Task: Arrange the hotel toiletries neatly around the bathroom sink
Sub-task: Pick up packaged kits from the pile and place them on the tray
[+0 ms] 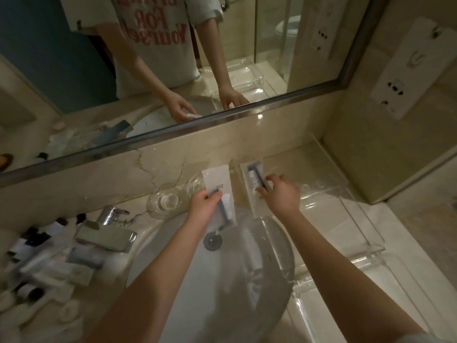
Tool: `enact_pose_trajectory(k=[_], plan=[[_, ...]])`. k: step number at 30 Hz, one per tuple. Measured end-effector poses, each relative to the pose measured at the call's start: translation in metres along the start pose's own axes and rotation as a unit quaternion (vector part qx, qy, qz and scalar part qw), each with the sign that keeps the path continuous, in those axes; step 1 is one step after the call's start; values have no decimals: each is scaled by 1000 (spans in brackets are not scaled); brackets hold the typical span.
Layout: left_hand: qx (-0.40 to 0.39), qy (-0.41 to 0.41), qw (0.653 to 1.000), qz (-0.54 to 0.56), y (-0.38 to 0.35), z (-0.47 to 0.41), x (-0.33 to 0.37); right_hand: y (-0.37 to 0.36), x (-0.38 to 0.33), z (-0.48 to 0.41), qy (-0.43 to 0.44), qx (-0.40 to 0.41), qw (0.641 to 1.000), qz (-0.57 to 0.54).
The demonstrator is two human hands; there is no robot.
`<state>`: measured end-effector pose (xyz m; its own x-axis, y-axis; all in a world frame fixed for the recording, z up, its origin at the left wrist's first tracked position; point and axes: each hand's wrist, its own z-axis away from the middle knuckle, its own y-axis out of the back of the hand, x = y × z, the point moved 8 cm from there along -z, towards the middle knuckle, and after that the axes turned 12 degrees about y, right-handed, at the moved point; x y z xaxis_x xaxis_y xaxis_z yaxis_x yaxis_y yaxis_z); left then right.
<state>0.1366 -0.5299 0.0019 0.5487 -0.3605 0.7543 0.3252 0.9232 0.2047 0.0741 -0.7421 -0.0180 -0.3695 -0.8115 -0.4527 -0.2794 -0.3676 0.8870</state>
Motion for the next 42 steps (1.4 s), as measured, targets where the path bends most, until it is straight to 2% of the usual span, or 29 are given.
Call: enact_pose_trajectory(k=[3,5,7,9,11,14,16,18,20,22,24,25,26,27,29,31,32,34,36,38,40,42], plan=[[15,-19,999,34,5,6,7,20,-5,8,13,66,997,-49],[10,-30,997,77,8,13,14,38,-8,23,6,127,983,-133],[1,-33,991,128,12,20,20,45,-7,48,-43,158,952,-257],[-8,-42,986,163,15,30,26,34,-12,77,-104,129,898,-407],[-24,-57,983,174,13,42,34,16,-30,99,-148,52,826,-542],[-59,-80,979,177,6,65,44,5,-67,112,-185,-37,719,-669],[-87,-104,977,162,0,82,48,13,-86,111,-181,-21,672,-718],[-104,-124,977,136,-3,94,50,21,-94,112,-178,27,651,-738],[-90,-129,981,110,5,99,52,31,-94,111,-161,60,647,-743],[-45,-140,983,108,24,99,57,44,-88,106,-132,60,664,-734],[37,-201,978,29,47,101,70,60,-77,97,-110,24,730,-674],[69,-241,966,-61,51,104,78,69,-73,90,-92,-2,778,-622],[67,-270,948,-154,46,106,82,80,-71,83,-65,-30,822,-565],[40,-278,930,-238,34,108,81,90,-71,76,-30,-57,857,-512],[-56,-248,901,-353,4,108,65,106,-80,61,50,-115,895,-428],[-119,-221,880,-402,-18,107,46,116,-89,50,96,-159,917,-353],[-142,-207,882,-399,-26,102,38,118,-89,47,102,-173,926,-320],[-175,-161,910,-340,-37,94,21,117,-85,43,89,-173,933,-303],[-191,-135,936,-264,-44,90,11,112,-71,48,37,-101,921,-375],[-181,-124,953,-209,-49,85,5,96,-49,63,-50,-12,864,-501],[-172,-120,958,-197,-58,78,0,70,-36,78,-119,13,805,-581],[-160,-116,955,-221,-70,72,-4,54,-26,86,-148,26,799,-582]])
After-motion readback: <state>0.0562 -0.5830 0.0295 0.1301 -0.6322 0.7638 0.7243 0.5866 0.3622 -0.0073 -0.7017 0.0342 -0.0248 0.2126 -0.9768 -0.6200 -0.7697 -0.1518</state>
